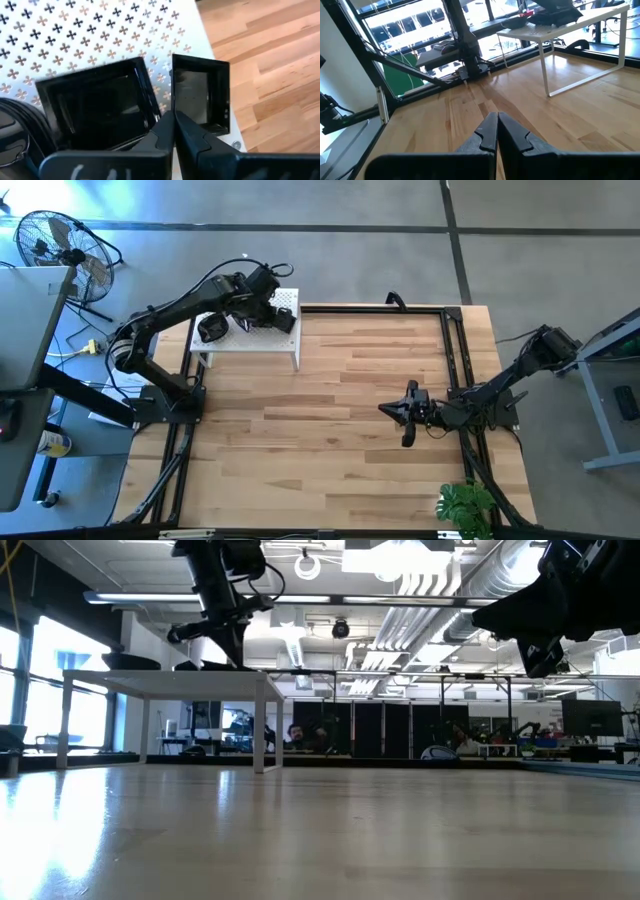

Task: Pick & Place Mini shaped plates
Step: Stack the black square plate on the top of the stacked black square plates on the shelf, then return to Home Position

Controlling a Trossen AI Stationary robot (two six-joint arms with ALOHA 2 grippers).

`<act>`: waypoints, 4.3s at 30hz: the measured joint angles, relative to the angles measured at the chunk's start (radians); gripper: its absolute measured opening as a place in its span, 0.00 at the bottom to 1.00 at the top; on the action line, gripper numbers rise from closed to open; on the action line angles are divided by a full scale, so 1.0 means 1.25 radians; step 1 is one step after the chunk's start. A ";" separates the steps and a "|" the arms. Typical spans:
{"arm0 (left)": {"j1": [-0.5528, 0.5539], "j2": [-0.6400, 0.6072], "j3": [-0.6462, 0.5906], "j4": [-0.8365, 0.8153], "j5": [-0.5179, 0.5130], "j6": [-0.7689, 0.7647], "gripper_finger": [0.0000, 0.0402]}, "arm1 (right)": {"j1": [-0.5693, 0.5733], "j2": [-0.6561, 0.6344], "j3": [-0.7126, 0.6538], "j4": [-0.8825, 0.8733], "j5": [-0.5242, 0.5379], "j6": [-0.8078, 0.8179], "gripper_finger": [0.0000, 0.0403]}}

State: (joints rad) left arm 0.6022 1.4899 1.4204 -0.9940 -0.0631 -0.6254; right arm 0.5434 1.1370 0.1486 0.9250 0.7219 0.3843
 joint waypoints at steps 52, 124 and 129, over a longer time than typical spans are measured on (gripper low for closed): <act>0.095 -0.052 0.056 -0.145 0.007 0.036 0.00 | 0.001 0.000 0.000 0.001 -0.024 0.006 0.00; -0.082 -0.063 0.055 0.051 -0.131 0.333 0.00 | 0.000 0.000 0.000 -0.019 -0.038 -0.011 0.00; -0.198 -0.131 -0.050 0.293 -0.141 0.423 0.00 | -0.002 0.000 0.000 -0.021 -0.046 -0.071 0.00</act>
State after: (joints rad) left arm 0.3544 1.3264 1.3582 -0.6278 -0.2389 -0.0971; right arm 0.5414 1.1373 0.1486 0.8993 0.6647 0.2957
